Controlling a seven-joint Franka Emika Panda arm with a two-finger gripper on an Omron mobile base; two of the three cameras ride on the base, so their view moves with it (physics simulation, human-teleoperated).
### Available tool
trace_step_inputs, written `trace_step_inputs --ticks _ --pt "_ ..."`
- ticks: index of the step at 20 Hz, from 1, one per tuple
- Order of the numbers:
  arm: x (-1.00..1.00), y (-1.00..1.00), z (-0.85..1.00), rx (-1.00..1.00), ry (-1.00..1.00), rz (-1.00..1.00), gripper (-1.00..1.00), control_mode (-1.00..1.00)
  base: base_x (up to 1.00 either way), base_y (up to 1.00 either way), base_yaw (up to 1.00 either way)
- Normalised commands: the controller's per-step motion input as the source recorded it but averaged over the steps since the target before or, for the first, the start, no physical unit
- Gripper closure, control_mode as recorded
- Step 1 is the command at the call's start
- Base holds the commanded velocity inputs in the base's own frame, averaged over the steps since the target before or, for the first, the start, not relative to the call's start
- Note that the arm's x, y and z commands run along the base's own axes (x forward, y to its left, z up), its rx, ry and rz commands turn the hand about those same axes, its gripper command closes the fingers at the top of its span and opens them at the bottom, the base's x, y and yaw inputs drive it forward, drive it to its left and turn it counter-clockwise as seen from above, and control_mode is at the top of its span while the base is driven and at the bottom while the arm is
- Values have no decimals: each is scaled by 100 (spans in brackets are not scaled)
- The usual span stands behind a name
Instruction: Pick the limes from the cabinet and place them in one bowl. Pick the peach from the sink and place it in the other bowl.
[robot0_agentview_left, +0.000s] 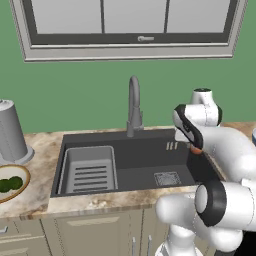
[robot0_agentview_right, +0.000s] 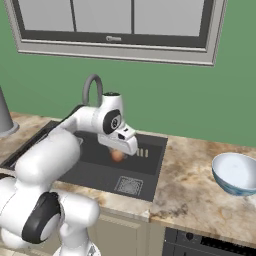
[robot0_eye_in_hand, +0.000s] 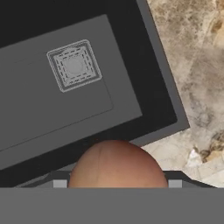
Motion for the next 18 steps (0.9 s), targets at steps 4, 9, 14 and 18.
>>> trace_step_inputs --ticks 4,9,14,18 --pt "-11 0 25 2 -10 0 100 -100 0 0 0" --pt "-6 -2 19 0 -4 0 100 -100 0 0 0" --pt "0 -3 0 0 0 0 100 -100 0 0 0" --pt "-5 -38 -2 0 0 -1 100 100 -1 -17 0"
